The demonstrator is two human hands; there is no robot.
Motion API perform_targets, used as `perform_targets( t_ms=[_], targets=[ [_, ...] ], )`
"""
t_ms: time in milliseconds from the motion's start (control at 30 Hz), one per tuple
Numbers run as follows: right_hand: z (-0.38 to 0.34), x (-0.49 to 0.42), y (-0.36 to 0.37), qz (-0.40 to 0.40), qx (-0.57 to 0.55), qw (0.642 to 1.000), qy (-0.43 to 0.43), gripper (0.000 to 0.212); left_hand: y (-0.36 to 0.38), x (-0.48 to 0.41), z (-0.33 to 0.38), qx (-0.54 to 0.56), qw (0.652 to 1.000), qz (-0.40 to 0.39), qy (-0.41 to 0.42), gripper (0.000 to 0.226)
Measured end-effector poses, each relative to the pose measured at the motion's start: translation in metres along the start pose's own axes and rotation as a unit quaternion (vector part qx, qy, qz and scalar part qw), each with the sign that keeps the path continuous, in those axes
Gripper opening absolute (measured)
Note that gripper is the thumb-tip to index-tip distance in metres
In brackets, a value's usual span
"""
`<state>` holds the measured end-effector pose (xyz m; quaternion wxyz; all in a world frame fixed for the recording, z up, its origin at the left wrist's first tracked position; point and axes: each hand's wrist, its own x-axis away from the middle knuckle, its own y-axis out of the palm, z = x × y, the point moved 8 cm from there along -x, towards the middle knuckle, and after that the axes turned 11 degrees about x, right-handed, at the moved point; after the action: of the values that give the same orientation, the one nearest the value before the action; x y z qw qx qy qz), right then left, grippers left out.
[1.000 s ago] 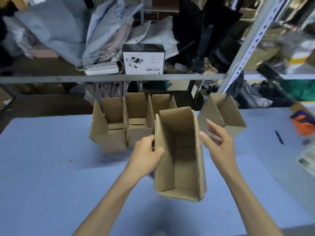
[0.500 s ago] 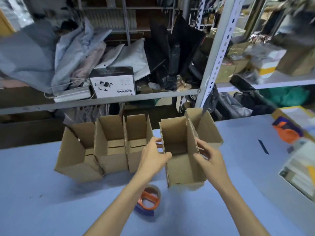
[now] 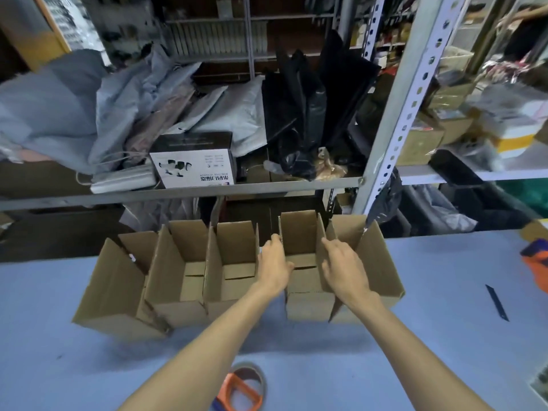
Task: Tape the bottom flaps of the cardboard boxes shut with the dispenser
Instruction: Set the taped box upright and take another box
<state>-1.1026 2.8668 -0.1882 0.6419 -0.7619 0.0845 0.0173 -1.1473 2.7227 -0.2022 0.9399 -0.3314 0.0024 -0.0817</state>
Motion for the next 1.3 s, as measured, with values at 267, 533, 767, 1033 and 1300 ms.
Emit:
perform_targets(
  t_ms=[267,533,767,1033,1300],
  targets=[
    [0.003,-0.008,0.017,-0.01,0.101,0.995,-0.023,0.047,0.018,-0.009,-0.01,-0.042,0.999,-0.021,-0.012,0.059],
    [-0.007,0.002,-0.006,0.006,0.051,0.999,-0.017,0.047,-0.063,0.012,-0.008,-0.031,0.997,0.007,0.067,0.029],
    [-0.081,0.033,-0.028,0.095,-0.026,0.99,-0.103,0.039,-0.101,0.067,-0.054,-0.262,0.938,-0.16,0.162,0.031],
    [-0.147,0.063,0.003,0.044,-0.02,0.981,-0.188,0.047,-0.098,0.08,-0.044,-0.338,0.913,-0.069,0.219,0.021],
    [-0.152,0.069,-0.063,0.04,-0.103,0.97,-0.216,0.058,-0.178,0.107,0.0,-0.118,0.962,0.032,0.245,0.027]
  ],
)
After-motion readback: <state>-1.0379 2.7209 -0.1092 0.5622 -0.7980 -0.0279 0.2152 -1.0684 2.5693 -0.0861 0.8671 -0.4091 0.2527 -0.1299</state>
